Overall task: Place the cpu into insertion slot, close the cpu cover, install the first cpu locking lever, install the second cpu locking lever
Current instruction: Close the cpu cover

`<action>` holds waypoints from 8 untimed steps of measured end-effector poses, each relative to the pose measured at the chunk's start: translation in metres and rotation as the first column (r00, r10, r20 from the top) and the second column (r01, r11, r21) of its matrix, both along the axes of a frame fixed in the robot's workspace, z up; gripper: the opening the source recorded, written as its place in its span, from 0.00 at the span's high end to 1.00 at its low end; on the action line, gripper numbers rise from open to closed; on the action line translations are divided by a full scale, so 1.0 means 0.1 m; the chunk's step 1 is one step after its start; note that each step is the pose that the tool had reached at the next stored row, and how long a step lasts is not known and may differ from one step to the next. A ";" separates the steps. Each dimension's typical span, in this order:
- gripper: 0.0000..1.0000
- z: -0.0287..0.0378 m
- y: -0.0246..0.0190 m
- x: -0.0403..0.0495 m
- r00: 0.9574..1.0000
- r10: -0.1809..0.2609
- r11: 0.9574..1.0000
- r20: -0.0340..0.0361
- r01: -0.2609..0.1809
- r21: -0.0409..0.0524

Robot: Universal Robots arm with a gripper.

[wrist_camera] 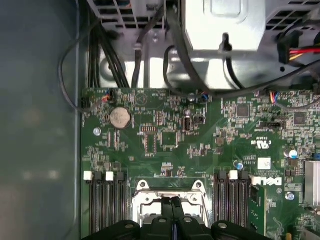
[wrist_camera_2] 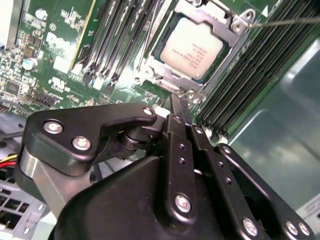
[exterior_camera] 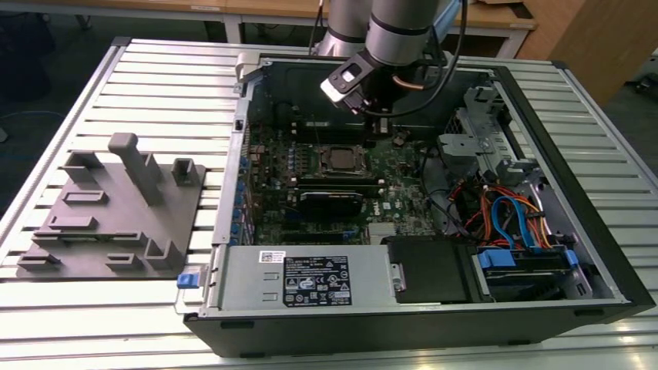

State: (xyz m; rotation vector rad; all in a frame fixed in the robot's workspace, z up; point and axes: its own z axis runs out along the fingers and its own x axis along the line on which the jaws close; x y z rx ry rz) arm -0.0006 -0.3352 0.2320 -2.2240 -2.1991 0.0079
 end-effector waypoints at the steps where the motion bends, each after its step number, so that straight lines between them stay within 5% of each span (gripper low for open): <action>1: 0.90 -0.011 0.000 -0.017 1.000 0.002 1.000 -0.001 -0.002 0.000; 8: 0.90 -0.026 0.000 -0.095 1.000 0.008 1.000 -0.001 -0.008 0.000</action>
